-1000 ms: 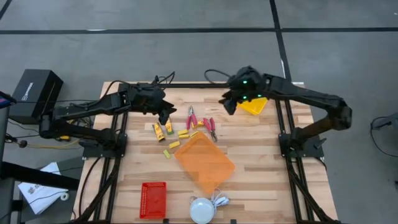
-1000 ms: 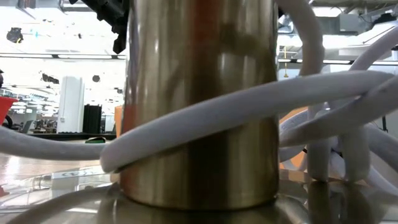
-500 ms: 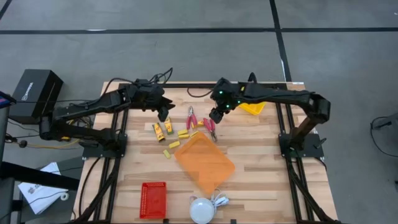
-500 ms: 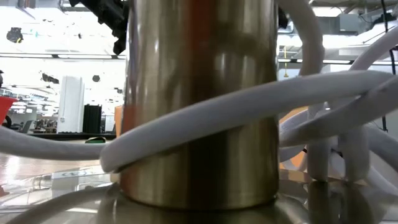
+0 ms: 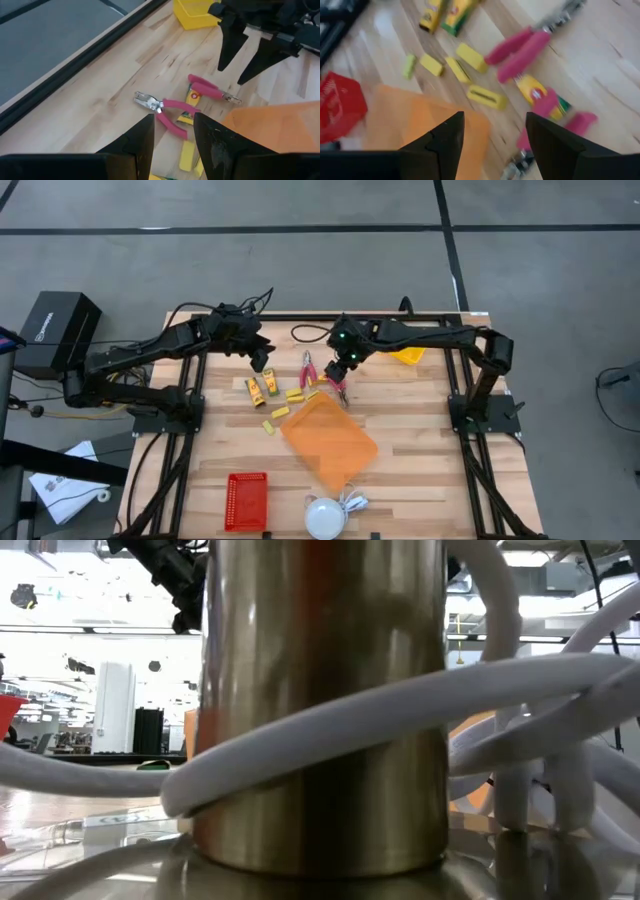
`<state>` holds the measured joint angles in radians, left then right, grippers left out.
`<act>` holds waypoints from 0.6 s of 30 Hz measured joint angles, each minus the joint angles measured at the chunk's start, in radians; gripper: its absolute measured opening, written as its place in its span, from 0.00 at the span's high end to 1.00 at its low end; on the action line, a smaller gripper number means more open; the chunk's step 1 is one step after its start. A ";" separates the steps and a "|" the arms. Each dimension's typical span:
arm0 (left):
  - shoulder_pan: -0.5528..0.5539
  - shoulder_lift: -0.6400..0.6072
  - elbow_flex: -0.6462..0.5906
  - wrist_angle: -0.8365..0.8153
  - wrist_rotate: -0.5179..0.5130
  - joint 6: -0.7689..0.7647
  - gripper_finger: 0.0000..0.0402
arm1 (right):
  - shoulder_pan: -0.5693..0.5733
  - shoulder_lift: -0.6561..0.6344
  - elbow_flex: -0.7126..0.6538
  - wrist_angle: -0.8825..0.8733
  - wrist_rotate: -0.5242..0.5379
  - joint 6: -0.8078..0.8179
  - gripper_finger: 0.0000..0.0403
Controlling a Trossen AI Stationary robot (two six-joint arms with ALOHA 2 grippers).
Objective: Pick & Place School Supplies
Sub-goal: Put the pink puncher into the yellow bin
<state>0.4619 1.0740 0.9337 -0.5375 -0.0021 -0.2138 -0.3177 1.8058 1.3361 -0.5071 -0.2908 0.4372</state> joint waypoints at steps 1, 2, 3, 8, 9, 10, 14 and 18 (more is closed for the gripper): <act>0.002 0.000 0.000 -0.003 0.000 0.000 0.67 | 0.004 0.011 0.001 0.010 0.000 0.013 0.49; 0.005 0.000 0.000 -0.007 0.000 0.000 0.67 | 0.004 0.019 -0.004 -0.003 0.000 0.017 0.49; 0.006 0.000 -0.001 -0.007 0.000 0.000 0.67 | 0.004 0.025 -0.007 -0.014 0.001 0.019 0.49; 0.006 0.000 -0.044 -0.005 0.003 -0.013 0.67 | 0.009 0.077 -0.005 -0.004 0.000 0.031 0.49; 0.006 0.000 -0.056 -0.003 0.011 -0.023 0.67 | 0.010 0.089 -0.004 0.014 0.000 0.031 0.49; 0.006 0.000 -0.069 -0.001 0.017 -0.030 0.67 | 0.010 0.096 -0.004 0.017 -0.001 0.033 0.48; 0.005 0.000 -0.115 -0.003 0.047 -0.056 0.67 | 0.003 0.099 -0.003 0.019 0.000 0.038 0.48; 0.005 0.000 -0.142 0.000 0.060 -0.060 0.67 | -0.008 0.099 -0.003 0.019 0.002 0.037 0.48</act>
<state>0.4671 1.0740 0.7913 -0.5371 0.0574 -0.2737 -0.3259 1.9045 1.3334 -0.4881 -0.2890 0.4747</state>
